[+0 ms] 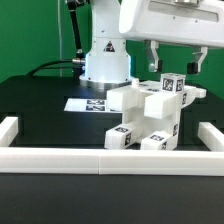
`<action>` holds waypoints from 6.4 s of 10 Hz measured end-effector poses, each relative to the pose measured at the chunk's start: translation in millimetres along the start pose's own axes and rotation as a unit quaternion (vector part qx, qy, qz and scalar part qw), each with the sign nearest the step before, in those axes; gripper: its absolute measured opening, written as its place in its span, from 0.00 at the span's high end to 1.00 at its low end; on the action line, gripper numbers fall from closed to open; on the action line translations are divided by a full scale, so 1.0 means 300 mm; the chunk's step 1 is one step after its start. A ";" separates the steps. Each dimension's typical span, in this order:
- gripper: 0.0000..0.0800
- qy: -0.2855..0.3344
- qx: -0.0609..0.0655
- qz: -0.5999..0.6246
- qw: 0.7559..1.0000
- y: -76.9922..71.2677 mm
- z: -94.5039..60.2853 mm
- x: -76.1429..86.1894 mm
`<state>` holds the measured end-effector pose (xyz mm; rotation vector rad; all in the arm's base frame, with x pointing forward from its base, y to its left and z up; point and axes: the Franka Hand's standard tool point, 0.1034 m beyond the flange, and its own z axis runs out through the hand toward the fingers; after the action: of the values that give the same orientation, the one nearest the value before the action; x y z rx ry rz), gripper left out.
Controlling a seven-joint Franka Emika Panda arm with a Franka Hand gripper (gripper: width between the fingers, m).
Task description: Assemble chair
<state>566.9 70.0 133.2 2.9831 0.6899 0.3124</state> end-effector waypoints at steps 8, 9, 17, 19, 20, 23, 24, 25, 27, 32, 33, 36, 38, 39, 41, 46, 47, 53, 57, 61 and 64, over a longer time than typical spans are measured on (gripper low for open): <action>0.19 -0.018 -0.006 -0.013 1.000 -0.007 0.044 -0.034; 0.22 -0.019 -0.006 -0.013 1.000 -0.005 0.046 -0.035; 0.65 -0.018 -0.007 0.015 1.000 0.008 0.045 -0.038; 0.65 -0.018 -0.008 0.080 0.997 0.007 0.045 -0.038; 0.64 -0.018 -0.009 0.100 0.995 0.007 0.045 -0.038; 0.64 -0.016 -0.011 0.212 0.977 0.008 0.044 -0.037; 0.64 -0.015 -0.011 0.265 0.964 0.008 0.044 -0.036; 0.64 -0.015 -0.012 0.289 0.957 0.010 0.043 -0.035; 0.64 -0.012 -0.013 0.348 0.937 0.012 0.041 -0.031; 0.64 -0.007 -0.014 0.475 0.880 0.020 0.033 -0.019; 0.63 -0.006 -0.014 0.486 0.874 0.020 0.032 -0.017; 0.41 -0.007 -0.014 0.462 0.887 0.017 0.033 -0.017; 0.20 -0.005 -0.011 0.443 0.897 0.016 0.018 -0.009; 0.20 -0.011 -0.006 0.402 0.916 0.018 0.004 -0.013; 0.19 -0.036 0.007 0.380 0.924 0.021 -0.022 -0.023; 0.19 -0.039 0.018 0.395 0.918 0.018 -0.033 -0.026; 0.19 -0.056 0.041 0.415 0.907 0.019 -0.053 -0.033; 0.19 -0.045 0.045 0.347 0.936 0.045 -0.058 -0.011; 0.19 -0.031 0.049 0.187 0.981 0.038 -0.059 0.010; 0.19 -0.031 0.043 0.072 0.996 0.054 -0.058 0.002; 0.19 -0.039 0.045 -0.053 0.997 0.081 -0.044 -0.008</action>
Offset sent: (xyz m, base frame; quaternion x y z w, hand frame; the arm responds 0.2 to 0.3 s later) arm -0.0098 0.0051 -0.0147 0.0062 -0.0081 0.0249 0.9996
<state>572.4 47.4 148.3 3.0085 0.8715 0.1617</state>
